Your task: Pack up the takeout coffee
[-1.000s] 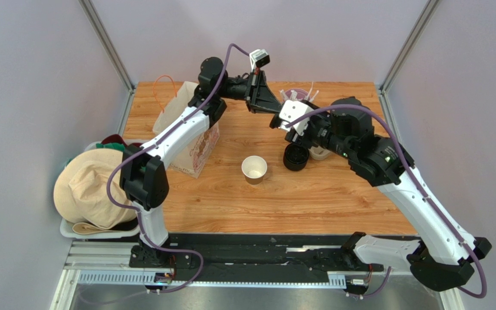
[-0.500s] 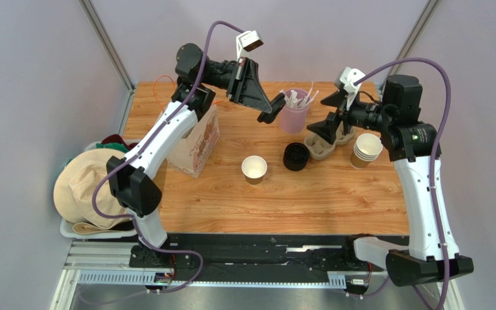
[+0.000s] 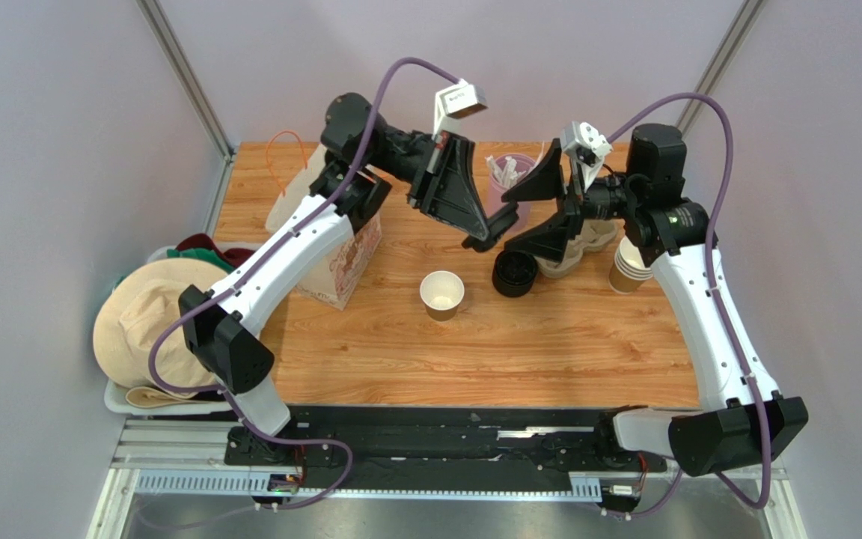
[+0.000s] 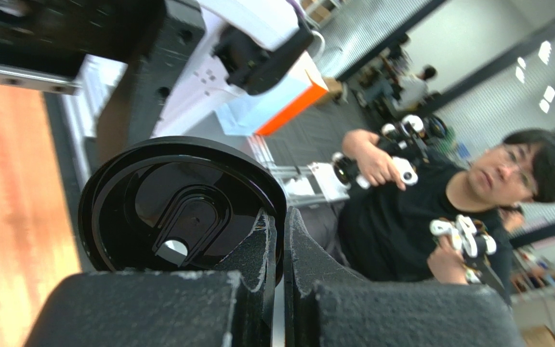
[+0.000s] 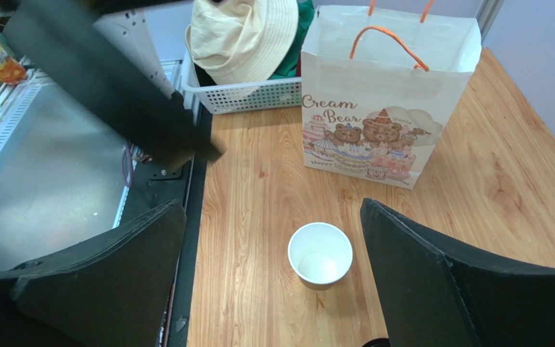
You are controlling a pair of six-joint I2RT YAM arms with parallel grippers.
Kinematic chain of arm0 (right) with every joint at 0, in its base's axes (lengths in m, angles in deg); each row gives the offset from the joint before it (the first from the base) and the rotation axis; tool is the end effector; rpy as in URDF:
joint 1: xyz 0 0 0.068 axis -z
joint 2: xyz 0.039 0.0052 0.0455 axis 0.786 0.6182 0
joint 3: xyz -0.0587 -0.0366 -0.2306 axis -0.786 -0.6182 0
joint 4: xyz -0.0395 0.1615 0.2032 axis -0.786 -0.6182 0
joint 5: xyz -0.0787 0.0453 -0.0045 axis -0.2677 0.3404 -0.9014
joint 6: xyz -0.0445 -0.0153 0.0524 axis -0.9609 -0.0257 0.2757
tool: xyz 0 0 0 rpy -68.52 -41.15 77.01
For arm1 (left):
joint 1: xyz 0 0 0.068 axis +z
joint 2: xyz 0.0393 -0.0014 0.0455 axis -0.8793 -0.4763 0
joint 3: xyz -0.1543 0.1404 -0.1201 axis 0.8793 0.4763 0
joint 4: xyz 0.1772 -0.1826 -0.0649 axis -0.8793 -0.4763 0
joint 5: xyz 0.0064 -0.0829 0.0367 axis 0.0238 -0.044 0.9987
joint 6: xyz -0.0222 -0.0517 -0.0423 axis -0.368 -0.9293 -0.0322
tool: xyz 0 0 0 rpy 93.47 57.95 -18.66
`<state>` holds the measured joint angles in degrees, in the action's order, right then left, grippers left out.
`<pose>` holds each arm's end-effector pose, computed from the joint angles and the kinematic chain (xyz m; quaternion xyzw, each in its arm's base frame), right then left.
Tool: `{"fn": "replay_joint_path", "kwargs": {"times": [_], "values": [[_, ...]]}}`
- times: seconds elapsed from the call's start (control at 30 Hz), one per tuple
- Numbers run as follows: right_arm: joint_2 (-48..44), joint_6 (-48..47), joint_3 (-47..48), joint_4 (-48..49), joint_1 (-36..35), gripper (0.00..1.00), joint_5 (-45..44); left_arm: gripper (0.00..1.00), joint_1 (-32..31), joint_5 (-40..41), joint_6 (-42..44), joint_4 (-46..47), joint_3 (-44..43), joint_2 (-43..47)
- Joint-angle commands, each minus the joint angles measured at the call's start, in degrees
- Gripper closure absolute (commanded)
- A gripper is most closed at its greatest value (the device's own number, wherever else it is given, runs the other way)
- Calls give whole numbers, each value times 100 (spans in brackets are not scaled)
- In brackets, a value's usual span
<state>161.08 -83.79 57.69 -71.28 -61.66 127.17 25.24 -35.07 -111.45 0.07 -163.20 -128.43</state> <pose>0.2534 0.1009 0.4040 -0.4926 0.5453 0.4818 0.4774 0.2509 -0.2555 0.4705 0.4290 0.5416 -0.7187 0.0787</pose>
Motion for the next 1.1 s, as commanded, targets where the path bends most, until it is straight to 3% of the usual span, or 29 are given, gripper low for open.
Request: {"fn": "replay_joint_path", "kwargs": {"times": [0.0, 0.2, 0.37, 0.73, 0.83, 0.93, 0.97, 1.07], "values": [[-140, 24, 341, 296, -35, 4, 328, 100, -350, -1538, 325, -148, 177, 275], [-246, -388, 429, -100, 9, 4, 511, 100, -376, -1582, 877, -823, 160, 407], [-386, -2129, 807, -2112, 0, 4, 1285, 100, -350, -1573, 721, -597, 55, 346], [-290, -2332, 1229, -2553, -105, 7, 1488, 100, -341, -1529, 755, -693, -7, 205], [-211, -2254, 1317, -2561, -263, 14, 1426, 100, -350, -1503, 773, -719, -7, 161], [-141, -2192, 1361, -2553, -334, 35, 1408, 100, -359, -1503, 782, -719, -7, 108], [-106, -2174, 1396, -2561, -342, 54, 1426, 100, -350, -1494, 773, -719, -7, 99], [-88, -2113, 1414, -2561, -342, 65, 1522, 100, -359, -1503, 773, -719, 1, 73]]}}
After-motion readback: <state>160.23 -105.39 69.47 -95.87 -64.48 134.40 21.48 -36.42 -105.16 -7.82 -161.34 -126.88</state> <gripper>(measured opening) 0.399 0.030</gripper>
